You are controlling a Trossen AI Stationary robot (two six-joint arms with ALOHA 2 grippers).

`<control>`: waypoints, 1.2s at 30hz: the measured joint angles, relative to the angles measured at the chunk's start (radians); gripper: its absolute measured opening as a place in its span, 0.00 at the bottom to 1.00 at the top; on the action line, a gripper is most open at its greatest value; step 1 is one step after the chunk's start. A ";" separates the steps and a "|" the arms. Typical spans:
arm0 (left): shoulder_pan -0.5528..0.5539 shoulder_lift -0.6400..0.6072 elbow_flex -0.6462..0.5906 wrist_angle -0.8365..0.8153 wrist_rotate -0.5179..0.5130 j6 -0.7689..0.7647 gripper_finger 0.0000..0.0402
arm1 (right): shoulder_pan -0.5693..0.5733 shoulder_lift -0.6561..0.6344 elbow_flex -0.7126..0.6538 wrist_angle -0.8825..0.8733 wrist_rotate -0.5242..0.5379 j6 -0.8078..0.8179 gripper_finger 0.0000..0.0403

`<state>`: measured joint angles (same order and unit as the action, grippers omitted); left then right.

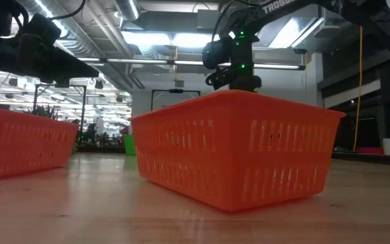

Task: Stack baskets by color
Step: Adjust the bins

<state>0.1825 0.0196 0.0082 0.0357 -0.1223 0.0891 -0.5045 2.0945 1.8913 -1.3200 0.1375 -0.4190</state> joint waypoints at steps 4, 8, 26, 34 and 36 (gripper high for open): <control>0.000 0.000 0.000 0.000 0.000 0.000 0.00 | 0.009 0.000 0.067 -0.052 0.000 0.000 0.26; 0.000 0.000 0.000 0.000 0.000 -0.001 0.00 | 0.029 0.000 0.167 -0.111 -0.003 0.071 0.26; 0.000 0.000 0.000 0.000 0.000 -0.001 0.00 | 0.183 0.000 0.277 -0.252 -0.166 0.384 0.26; 0.000 0.000 0.000 -0.003 0.000 -0.013 0.00 | 0.265 -0.014 0.276 -0.251 -0.174 0.182 0.26; 0.000 0.000 0.000 -0.003 0.000 -0.029 0.00 | 0.267 -0.036 0.272 -0.249 -0.206 0.178 0.26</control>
<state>0.1825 0.0196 0.0082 0.0322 -0.1223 0.0602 -0.2375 2.0587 2.1637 -1.5693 -0.0688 -0.2415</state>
